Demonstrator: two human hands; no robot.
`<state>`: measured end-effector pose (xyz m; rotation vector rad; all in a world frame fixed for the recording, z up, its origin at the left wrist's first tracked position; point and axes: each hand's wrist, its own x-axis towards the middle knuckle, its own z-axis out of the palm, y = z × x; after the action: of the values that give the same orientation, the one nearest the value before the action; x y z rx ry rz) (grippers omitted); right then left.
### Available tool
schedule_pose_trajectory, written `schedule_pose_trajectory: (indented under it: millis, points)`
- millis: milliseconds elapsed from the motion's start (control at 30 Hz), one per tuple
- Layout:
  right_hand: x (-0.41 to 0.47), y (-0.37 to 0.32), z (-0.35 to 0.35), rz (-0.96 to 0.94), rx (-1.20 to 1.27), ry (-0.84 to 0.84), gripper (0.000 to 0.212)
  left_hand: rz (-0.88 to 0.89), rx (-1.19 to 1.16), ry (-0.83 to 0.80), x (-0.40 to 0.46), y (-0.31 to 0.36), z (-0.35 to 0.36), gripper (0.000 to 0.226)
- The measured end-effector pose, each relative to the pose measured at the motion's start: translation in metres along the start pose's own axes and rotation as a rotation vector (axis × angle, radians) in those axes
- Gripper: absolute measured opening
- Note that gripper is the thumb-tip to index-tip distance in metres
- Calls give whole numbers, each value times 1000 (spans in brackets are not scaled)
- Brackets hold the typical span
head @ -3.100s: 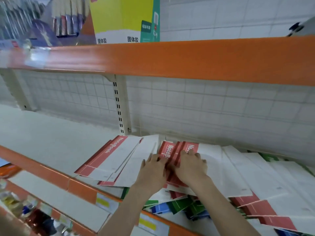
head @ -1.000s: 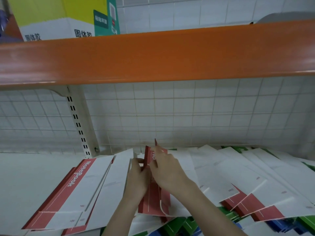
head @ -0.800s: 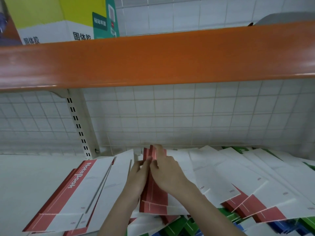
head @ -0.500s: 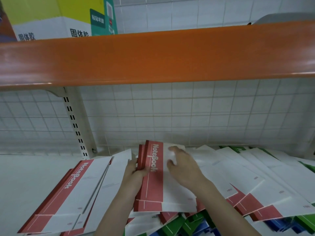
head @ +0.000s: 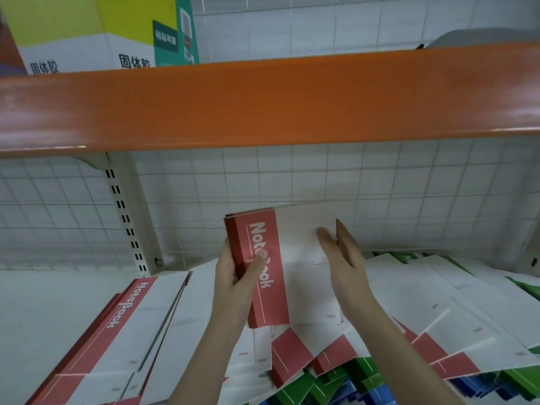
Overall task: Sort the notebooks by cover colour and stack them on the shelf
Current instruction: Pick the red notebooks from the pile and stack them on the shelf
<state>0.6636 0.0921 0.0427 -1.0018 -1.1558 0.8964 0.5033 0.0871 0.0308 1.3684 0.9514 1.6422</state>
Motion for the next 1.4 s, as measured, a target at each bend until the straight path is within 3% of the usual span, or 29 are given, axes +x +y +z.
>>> schedule_pose_trajectory:
  millis: [67, 133, 167, 233, 367, 500, 567, 633, 733, 833, 933, 1100, 1233, 1400]
  points:
    - [-7, 2, 5, -91, -17, -36, 62, -61, -33, 57, -1, -4, 1, 25]
    - [-10, 5, 9, -225, -47, -79, 26, -139, -40, 92, -4, -11, 1, 38]
    - [-12, 8, 10, -266, -52, -74, 23, -172, -28, 99, -7, -14, 2, 48]
    - [-16, 13, 9, -242, -32, -42, 26, -233, 7, 104, -13, -21, 3, 59]
    - [-19, 28, 7, -211, -55, -7, 30, -254, 48, 126, -21, -29, 6, 45]
    - [-16, 24, 1, -259, -178, -35, 39, -272, 94, 83, -17, -23, 9, 58]
    - [-11, 19, -6, -263, -286, -49, 38, -267, 139, 24, -13, -20, 9, 53]
    - [-2, 16, -14, -198, -370, -56, 39, -272, 181, -36, -7, -18, 12, 40]
    - [5, 13, -31, 60, -357, -58, 38, -352, 231, -72, -1, -19, 21, 19]
    - [5, 12, -48, 260, -350, -19, 30, -426, 233, -123, 1, -19, 37, 25]
    - [5, 9, -71, 343, -382, 16, 19, -482, 250, -154, 5, -21, 60, 39]
    - [4, 0, -120, 389, -497, 65, 23, -598, 247, -229, 1, -32, 109, 33]
    - [-3, -5, -172, 420, -520, 150, 37, -637, 261, -283, -6, -39, 160, 33]
    - [-17, -18, -246, 458, -527, 270, 30, -653, 254, -398, -23, -44, 231, 35]
